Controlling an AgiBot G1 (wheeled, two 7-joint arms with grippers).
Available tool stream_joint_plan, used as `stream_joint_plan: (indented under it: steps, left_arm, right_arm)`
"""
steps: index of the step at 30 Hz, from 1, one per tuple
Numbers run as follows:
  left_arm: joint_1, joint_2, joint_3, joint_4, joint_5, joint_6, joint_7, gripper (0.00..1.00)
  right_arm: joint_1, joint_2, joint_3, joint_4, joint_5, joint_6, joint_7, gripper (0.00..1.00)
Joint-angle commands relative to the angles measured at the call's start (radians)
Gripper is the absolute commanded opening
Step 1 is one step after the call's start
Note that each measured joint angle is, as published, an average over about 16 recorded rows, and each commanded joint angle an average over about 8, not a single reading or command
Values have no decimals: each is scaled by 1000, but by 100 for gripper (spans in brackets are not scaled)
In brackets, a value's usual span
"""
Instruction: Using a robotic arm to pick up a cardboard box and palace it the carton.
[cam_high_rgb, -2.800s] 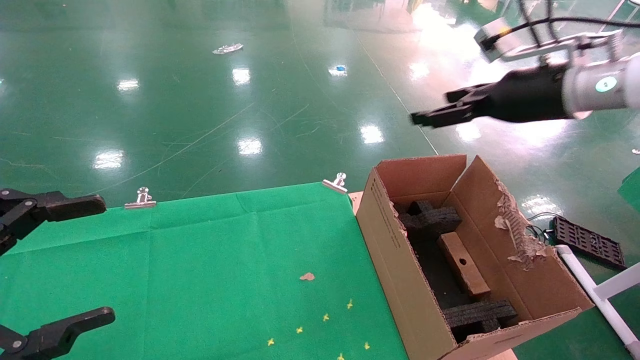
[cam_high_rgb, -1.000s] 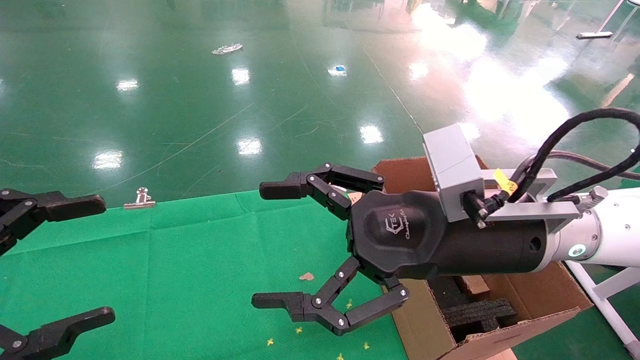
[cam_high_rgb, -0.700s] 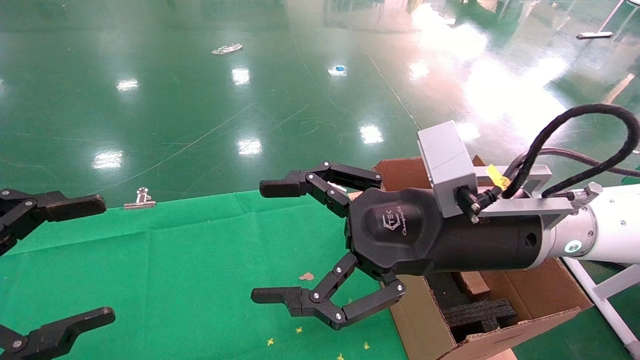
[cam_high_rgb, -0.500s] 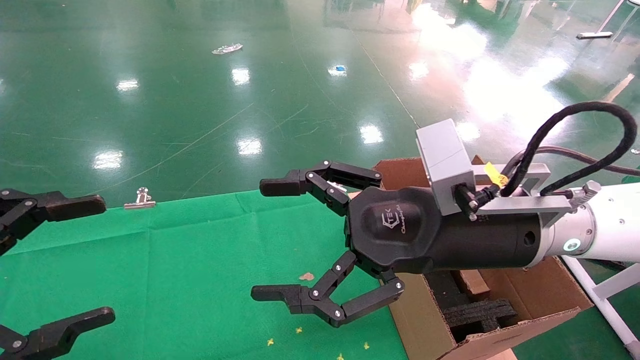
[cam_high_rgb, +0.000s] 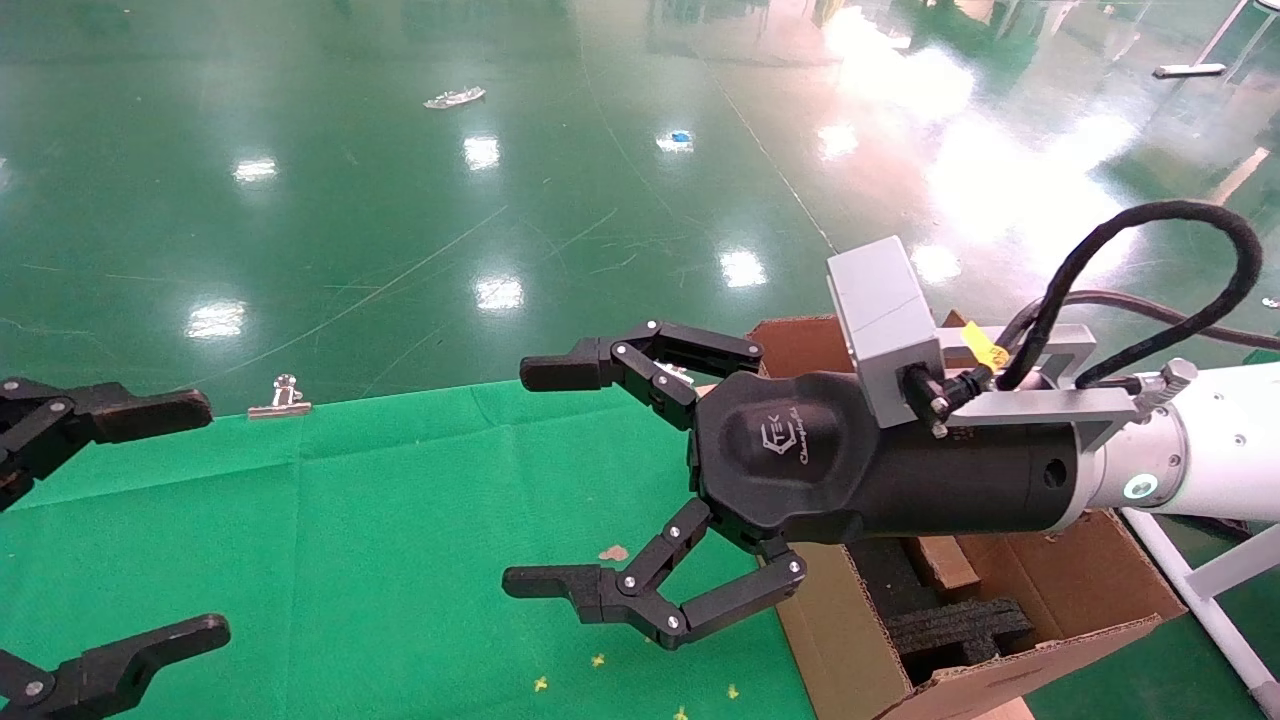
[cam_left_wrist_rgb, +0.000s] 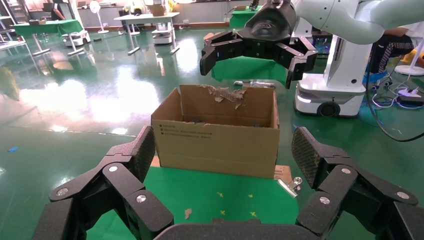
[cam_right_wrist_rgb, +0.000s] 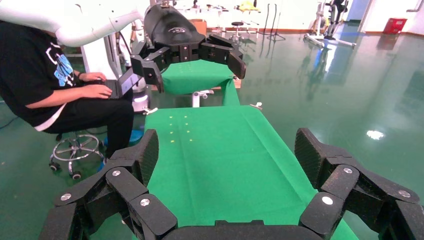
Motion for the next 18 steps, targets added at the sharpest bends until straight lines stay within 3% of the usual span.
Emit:
stream_joint_plan:
  steps: [1, 18]
  left_arm:
    - [0, 0, 0, 0, 0, 0, 0, 100]
    - [0, 0, 0, 0, 0, 0, 0, 100]
  right_arm:
    - [1, 0, -1, 0, 0, 0, 0, 100]
    - [3, 0, -3, -2, -1, 1, 1, 100]
